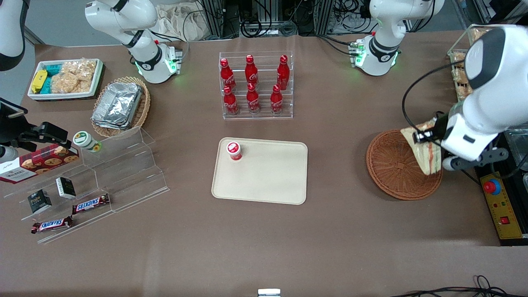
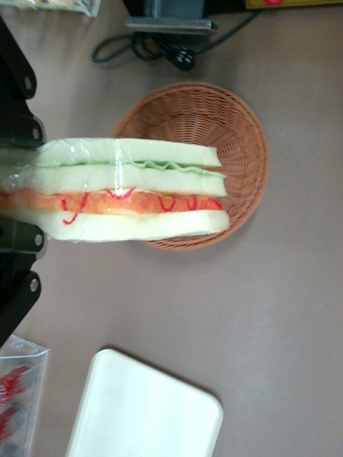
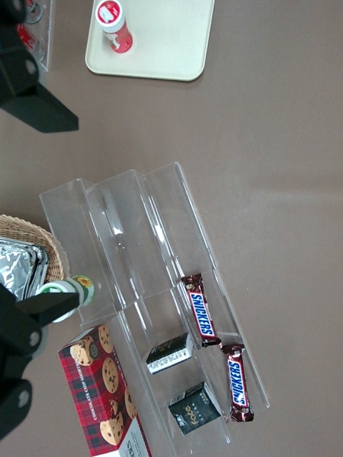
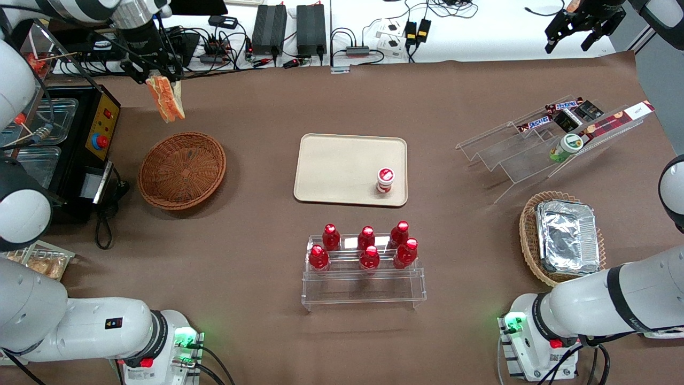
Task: Place sandwich from basket to tray
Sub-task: 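Lift the sandwich out of the basket with the left gripper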
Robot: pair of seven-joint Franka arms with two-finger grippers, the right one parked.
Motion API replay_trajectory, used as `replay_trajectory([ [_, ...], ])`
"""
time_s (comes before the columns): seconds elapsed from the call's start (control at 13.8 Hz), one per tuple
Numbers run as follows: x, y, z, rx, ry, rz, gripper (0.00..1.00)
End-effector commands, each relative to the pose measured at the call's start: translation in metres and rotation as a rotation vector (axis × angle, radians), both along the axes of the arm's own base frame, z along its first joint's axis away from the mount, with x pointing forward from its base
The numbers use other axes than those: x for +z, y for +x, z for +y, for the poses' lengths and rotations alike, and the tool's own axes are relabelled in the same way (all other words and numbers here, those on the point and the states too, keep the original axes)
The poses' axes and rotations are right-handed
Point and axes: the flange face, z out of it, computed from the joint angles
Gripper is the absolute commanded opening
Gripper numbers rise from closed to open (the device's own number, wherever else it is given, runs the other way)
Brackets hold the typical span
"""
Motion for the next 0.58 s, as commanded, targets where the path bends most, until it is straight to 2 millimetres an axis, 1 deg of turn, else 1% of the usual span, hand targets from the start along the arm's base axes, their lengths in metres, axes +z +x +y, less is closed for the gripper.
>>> replay_trajectory([
  [0.0, 0.049, -0.027, -0.03, -0.009, 0.028, 0.0, 0.28],
  [0.07, 0.058, -0.037, -0.051, 0.0, 0.03, -0.013, 0.28],
  [0.22, 0.067, -0.056, -0.095, 0.021, 0.032, -0.033, 0.28],
  [0.29, 0.075, -0.065, -0.118, 0.02, 0.027, -0.05, 0.28],
  [0.36, 0.078, -0.078, -0.145, 0.012, 0.025, -0.057, 0.28],
  [0.51, 0.075, -0.1, -0.19, 0.001, 0.022, -0.055, 0.28],
])
